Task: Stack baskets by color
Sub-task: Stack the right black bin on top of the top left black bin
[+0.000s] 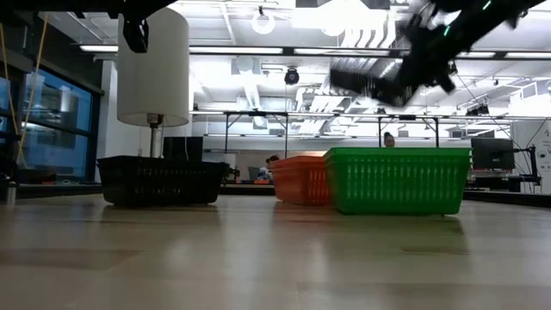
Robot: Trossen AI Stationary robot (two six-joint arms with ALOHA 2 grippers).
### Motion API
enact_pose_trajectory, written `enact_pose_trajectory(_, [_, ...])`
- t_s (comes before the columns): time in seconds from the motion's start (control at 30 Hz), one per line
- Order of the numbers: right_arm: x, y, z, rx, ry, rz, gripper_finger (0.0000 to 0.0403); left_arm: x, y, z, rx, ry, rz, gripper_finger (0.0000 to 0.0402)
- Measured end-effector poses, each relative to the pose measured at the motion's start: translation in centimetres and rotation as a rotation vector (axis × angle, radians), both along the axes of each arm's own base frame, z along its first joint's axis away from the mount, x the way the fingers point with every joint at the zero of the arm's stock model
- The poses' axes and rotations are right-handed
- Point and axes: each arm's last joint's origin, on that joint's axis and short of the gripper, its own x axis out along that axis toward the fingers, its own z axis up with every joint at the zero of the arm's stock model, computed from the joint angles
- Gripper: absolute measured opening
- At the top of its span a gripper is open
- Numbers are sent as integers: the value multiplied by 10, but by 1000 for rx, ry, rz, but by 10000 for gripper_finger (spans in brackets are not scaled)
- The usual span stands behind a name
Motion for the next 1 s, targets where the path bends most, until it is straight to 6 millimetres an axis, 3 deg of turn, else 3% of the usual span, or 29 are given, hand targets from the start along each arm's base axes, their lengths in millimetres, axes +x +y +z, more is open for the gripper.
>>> enact_pose_trajectory(0.1, [-10,23,20,-64,-167,134,1,0,0,0,26,7,4,0])
enact_pose_trajectory(0.23, [-18,49,22,-73,-331,277,1,0,0,0,12,3,1,0])
enact_pose_trajectory(0.37, [-14,69,8,-84,-491,386,0,-1,-1,1,14,0,-22,0])
enact_pose_trajectory(0.53, [-2,87,-22,-98,-618,431,0,-1,-1,1,24,2,-28,0])
enact_pose_trajectory(0.7, [2,99,-37,-99,-650,425,0,-1,-1,1,24,2,-28,0])
enact_pose_trajectory(1.0, [3,101,-33,-126,-660,424,0,-1,-1,1,17,1,-29,0])
